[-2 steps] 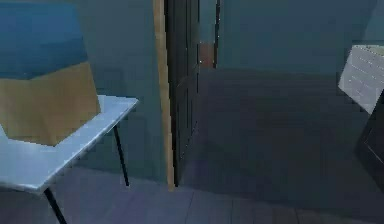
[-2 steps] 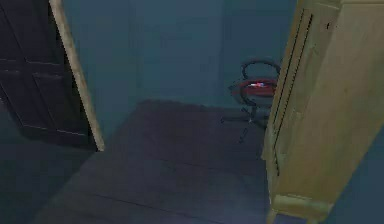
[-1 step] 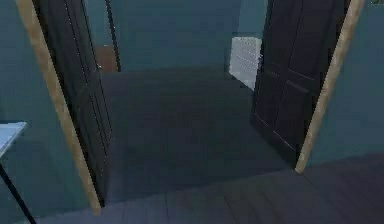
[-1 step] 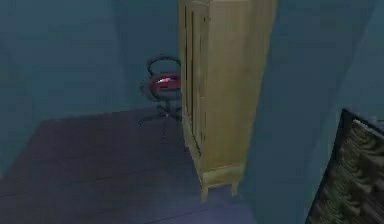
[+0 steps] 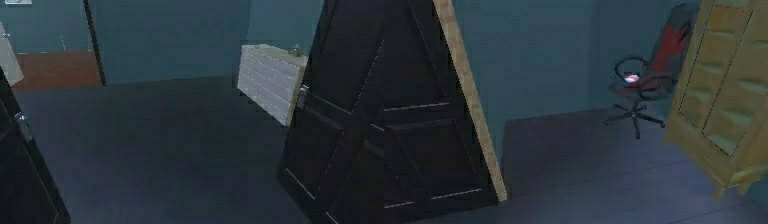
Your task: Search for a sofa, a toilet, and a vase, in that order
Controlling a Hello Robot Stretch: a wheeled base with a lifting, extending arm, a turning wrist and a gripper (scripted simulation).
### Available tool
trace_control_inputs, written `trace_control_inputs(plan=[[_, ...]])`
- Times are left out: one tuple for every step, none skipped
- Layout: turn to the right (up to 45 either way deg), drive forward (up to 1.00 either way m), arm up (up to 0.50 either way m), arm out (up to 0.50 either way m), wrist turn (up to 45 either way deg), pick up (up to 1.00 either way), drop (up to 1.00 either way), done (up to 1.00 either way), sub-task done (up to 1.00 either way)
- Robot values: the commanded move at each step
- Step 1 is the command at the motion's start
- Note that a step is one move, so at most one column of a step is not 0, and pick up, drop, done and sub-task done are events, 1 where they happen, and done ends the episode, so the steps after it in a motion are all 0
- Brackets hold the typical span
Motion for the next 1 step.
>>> trace_control_inputs(plan=[[0.0, 0.85, 0.0, 0.0, 0.0, 0.0, 0.0, 0.0, 0.0]])
